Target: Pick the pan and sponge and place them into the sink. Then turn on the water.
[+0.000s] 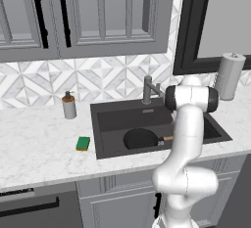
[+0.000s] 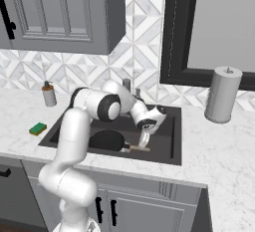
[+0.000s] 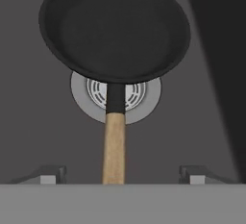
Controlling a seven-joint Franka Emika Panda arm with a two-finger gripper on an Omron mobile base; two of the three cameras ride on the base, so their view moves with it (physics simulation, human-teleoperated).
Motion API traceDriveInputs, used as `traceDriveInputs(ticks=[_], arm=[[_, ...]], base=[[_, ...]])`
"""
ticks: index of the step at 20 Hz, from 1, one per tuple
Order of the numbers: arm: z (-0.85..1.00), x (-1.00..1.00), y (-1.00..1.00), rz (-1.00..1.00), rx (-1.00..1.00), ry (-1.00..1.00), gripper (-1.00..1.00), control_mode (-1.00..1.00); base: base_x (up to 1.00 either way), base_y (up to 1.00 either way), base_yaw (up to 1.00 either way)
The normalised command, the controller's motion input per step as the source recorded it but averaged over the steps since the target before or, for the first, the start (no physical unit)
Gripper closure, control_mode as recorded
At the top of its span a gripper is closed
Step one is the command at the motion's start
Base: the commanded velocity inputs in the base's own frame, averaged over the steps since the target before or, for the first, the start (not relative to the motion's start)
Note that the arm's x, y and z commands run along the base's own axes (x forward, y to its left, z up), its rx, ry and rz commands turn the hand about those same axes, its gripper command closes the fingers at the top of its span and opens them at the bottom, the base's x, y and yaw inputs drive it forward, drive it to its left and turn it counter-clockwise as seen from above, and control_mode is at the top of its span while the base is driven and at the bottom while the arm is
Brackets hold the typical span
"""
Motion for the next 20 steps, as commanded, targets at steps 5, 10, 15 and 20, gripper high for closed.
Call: traceDriveInputs(ticks=[5, 10, 15, 20], arm=[[0.83, -0.35, -0.17, 0.0, 0.0, -0.13, -1.0, -1.0], [0.89, -0.52, -0.01, 0.0, 0.01, -0.15, -1.0, -1.0], [0.77, -0.61, 0.05, 0.0, 0.01, -0.18, -1.0, -1.0], [0.78, -0.33, 0.38, 0.0, 0.0, -0.11, -1.0, -1.0]], base=[[0.0, 0.0, 0.0], [0.0, 0.0, 0.0], [0.0, 0.0, 0.0], [0.0, 0.0, 0.0]])
